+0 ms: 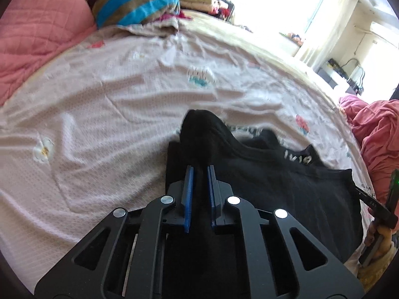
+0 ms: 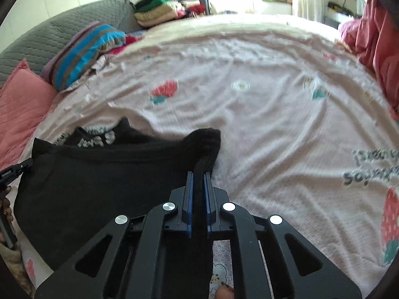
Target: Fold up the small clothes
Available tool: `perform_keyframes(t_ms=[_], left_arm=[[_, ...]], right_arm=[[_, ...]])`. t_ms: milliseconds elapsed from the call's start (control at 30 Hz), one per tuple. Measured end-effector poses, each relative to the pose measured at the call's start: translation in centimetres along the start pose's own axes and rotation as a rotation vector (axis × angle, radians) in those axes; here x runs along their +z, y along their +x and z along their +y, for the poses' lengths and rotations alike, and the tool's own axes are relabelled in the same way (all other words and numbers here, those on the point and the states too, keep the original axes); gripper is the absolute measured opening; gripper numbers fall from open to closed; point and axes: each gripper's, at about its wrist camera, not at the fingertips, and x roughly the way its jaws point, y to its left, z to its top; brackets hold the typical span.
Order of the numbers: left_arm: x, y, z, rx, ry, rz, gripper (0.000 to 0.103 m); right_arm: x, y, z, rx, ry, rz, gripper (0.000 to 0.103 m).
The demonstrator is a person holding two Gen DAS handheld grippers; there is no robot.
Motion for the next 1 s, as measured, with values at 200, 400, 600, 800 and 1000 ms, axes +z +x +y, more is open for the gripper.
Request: perform_keyframes(t_ms=[200, 400, 600, 800, 1000], left_arm=[[1.0, -0.5, 1.0, 0.004, -0.037, -0.024, 0.005], [-0.8, 2.1, 1.6, 0.046, -0.035, 0.039, 0.007], [-1.3, 0.9, 1.7, 0.044, -0.033, 0.026, 0.013], [-1.6, -3.1, 0.5, 0.034, -0.014, -0.054, 0.029], [-3.4, -4.4, -2.7, 0.002, 0.088, -0.008, 0.049]], right_arm=[[1.6, -0.5, 0.1, -0.036, -0.014, -0.057, 0.006], [0.0, 2.6, 0.1, -0.112, -0.027, 0.027, 0.007], [-0.9, 2.1, 0.5, -0.169, -0.047, 0.031, 0.013], [-1.6, -1.3, 1.2, -0.144, -0.051, -0.010, 0.033], [-3.9, -4.6, 4.2, -0.006, -0.126, 0.011, 0.044]])
